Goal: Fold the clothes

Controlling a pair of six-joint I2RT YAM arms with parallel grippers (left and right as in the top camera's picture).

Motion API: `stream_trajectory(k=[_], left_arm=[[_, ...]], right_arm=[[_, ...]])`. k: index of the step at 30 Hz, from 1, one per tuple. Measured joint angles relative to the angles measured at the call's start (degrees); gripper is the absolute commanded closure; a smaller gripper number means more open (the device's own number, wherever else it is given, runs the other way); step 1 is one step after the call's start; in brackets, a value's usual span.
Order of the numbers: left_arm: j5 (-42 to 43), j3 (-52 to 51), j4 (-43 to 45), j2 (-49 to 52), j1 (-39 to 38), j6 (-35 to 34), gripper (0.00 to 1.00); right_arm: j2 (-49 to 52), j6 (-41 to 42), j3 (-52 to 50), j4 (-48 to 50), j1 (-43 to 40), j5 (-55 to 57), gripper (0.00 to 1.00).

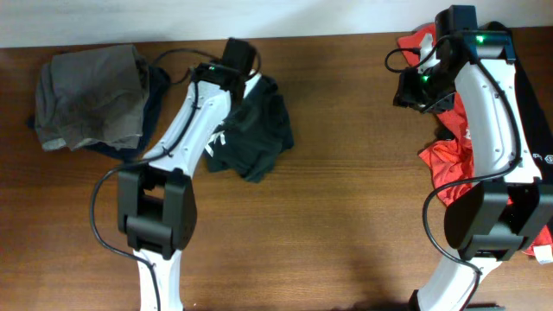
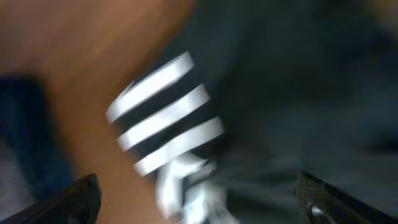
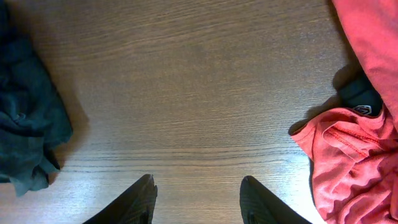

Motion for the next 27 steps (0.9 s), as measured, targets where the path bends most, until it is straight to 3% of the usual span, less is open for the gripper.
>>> stream_trajectory(k=[4, 9, 18, 24, 27], left_arm=[[13.25, 2.08, 3.93, -1.49, -0.94, -7.52, 0.01], [19.23, 2.36, 4.52, -0.35, -1.18, -16.59, 0.01], [20.5, 2.36, 9.42, 9.86, -4.66, -29.62, 0.01], [17.18, 2.36, 10.95, 11.34, -5.73, -36.2, 0.01], [16.57, 2.36, 11.96, 12.0, -5.86, -38.34, 0.09]], right_arm=[[0.0, 0.07, 0.0, 0.57, -0.35, -0.04, 0.51], [0.0, 0.07, 0.0, 0.33, -1.57, -0.02, 0.51], [0.0, 0.02, 0.0, -0.35, -2.32, -0.02, 0.51], [0.0, 0.02, 0.0, -0.52, -2.32, -0.02, 0.51], [0.0, 0.04, 0.0, -0.52, -2.32, -0.02, 0.51]])
